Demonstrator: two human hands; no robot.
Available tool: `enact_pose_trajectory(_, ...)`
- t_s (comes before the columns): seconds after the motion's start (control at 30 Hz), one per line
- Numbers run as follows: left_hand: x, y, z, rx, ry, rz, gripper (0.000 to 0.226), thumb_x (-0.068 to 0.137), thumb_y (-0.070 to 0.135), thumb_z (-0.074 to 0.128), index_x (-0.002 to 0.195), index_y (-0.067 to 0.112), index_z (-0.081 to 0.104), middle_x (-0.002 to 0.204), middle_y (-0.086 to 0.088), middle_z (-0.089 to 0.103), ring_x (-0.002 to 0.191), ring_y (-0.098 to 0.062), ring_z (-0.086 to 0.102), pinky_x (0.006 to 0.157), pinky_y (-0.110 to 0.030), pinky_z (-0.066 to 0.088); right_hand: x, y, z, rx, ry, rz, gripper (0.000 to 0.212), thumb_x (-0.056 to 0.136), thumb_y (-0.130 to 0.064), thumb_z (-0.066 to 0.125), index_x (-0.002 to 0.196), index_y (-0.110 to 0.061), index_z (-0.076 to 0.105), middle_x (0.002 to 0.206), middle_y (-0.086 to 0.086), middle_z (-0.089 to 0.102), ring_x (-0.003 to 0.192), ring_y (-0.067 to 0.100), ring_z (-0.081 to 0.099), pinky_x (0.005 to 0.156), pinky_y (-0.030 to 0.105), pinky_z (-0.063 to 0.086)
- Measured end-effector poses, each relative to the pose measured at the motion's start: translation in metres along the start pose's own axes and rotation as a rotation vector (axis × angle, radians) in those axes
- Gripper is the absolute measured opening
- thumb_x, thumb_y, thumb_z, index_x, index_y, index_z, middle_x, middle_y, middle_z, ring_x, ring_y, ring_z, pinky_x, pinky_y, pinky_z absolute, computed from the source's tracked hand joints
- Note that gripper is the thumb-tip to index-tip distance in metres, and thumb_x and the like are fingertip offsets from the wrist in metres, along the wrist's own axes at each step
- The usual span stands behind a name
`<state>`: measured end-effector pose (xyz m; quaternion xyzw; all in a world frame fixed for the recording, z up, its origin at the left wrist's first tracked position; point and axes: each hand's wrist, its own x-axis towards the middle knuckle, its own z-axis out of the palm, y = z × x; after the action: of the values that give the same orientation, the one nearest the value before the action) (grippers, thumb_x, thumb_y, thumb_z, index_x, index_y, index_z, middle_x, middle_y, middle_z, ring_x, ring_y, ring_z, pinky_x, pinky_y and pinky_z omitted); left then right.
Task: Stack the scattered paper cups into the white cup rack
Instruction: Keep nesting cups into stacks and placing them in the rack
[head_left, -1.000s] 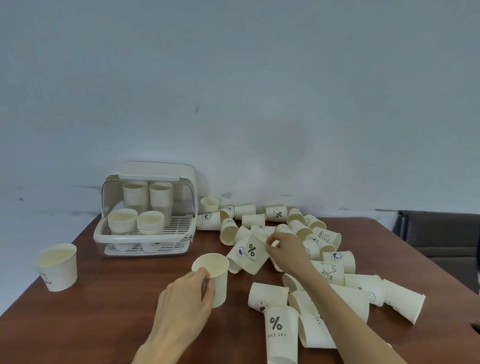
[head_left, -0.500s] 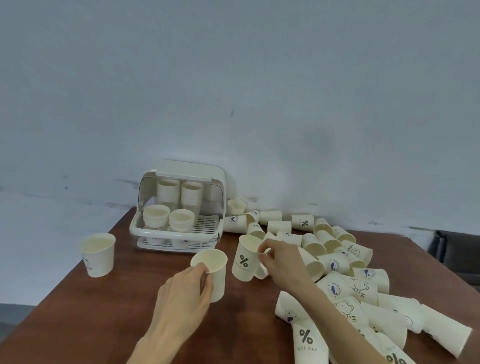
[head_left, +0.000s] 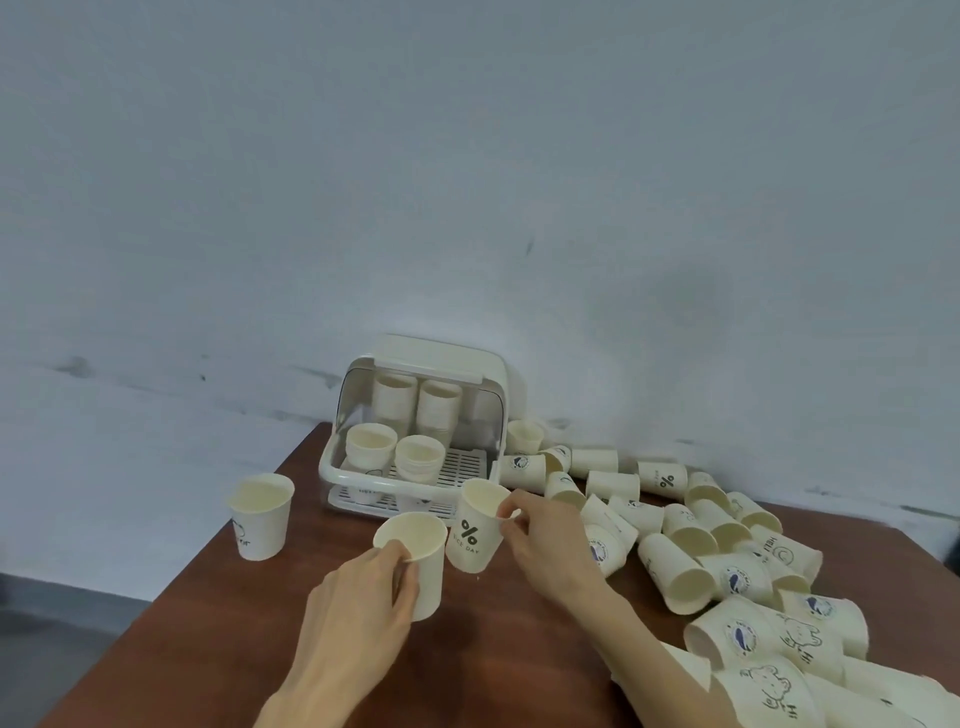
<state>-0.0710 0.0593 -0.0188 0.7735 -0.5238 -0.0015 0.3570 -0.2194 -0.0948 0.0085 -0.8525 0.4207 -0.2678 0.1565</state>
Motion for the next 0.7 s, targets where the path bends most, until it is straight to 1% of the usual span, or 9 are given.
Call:
enact_pose_trajectory(0.03,0.001,-0.003,-0.001,0.001,0.003,-0.002,0.02,0.095,0.041,0.039,0.084,0.028,0.05,0.081,0.014,0.06,0.077,-0.013,0.058,0.067,-0.03,0.047,0.005,-0.004,0.003,-0.012,0.002,-0.009,0.012,0.089,-0.015,0.054,0.093,-0.02,0.066,0.065,-0.013,0.056,0.062,0.004,0.05,0.062,0.024,0.038)
enact_pose_trajectory(0.1,0.003,-0.007,-0.003,0.014,0.002,-0.007,0.019,0.095,0.041,0.039,0.085,0.029,0.05,0.081,0.013,0.06,0.077,-0.012,0.058,0.067,-0.03,0.047,0.017,-0.012,0.008,-0.034,0.007,-0.019,0.013,0.089,-0.017,0.053,0.095,-0.02,0.065,0.076,-0.005,0.066,0.072,0.012,0.058,0.067,0.029,0.043)
enact_pose_trajectory(0.17,0.004,-0.011,-0.005,0.018,-0.004,-0.02,0.018,0.095,0.041,0.039,0.086,0.03,0.05,0.081,0.013,0.059,0.076,-0.012,0.058,0.066,-0.028,0.047,0.032,-0.02,0.014,-0.025,0.019,-0.029,0.014,0.089,-0.017,0.052,0.096,-0.02,0.064,0.082,0.002,0.069,0.078,0.019,0.06,0.071,0.031,0.046)
enact_pose_trajectory(0.27,0.006,-0.016,-0.009,0.02,-0.006,-0.037,0.017,0.096,0.041,0.039,0.091,0.03,0.052,0.081,0.013,0.057,0.077,-0.012,0.057,0.068,-0.028,0.046,0.058,-0.032,0.021,-0.028,0.076,-0.045,0.018,0.09,-0.016,0.05,0.099,-0.02,0.064,0.086,0.003,0.069,0.083,0.023,0.06,0.075,0.034,0.048)
enact_pose_trajectory(0.4,0.011,-0.024,-0.012,0.015,0.0,-0.047,0.017,0.095,0.04,0.04,0.09,0.029,0.052,0.081,0.013,0.057,0.077,-0.012,0.057,0.069,-0.03,0.047,0.092,-0.049,0.031,-0.043,0.163,-0.075,0.02,0.091,-0.016,0.047,0.102,-0.019,0.063,0.091,0.005,0.067,0.083,0.024,0.06,0.072,0.038,0.05)
enact_pose_trajectory(0.53,0.015,-0.03,-0.016,0.009,0.012,-0.052,0.016,0.095,0.04,0.04,0.089,0.03,0.051,0.08,0.013,0.056,0.076,-0.012,0.057,0.068,-0.028,0.047,0.116,-0.059,0.042,-0.124,0.202,-0.109,0.022,0.092,-0.011,0.044,0.107,-0.014,0.06,0.096,0.007,0.065,0.085,0.027,0.058,0.067,0.035,0.045)
enact_pose_trajectory(0.63,0.017,-0.037,-0.017,0.008,0.022,-0.061,0.015,0.095,0.04,0.041,0.09,0.031,0.051,0.08,0.013,0.057,0.075,-0.011,0.058,0.067,-0.027,0.048,0.125,-0.061,0.051,-0.173,0.183,-0.088,0.025,0.092,-0.008,0.042,0.11,-0.012,0.059,0.099,0.008,0.063,0.088,0.029,0.058,0.065,0.034,0.043)
enact_pose_trajectory(0.7,0.019,-0.04,-0.017,0.008,0.029,-0.061,0.015,0.095,0.04,0.041,0.089,0.03,0.051,0.079,0.014,0.057,0.073,-0.011,0.058,0.067,-0.028,0.049,0.129,-0.06,0.059,-0.189,0.13,-0.065,0.027,0.091,-0.007,0.041,0.11,-0.012,0.059,0.1,0.01,0.064,0.088,0.03,0.058,0.067,0.036,0.045)
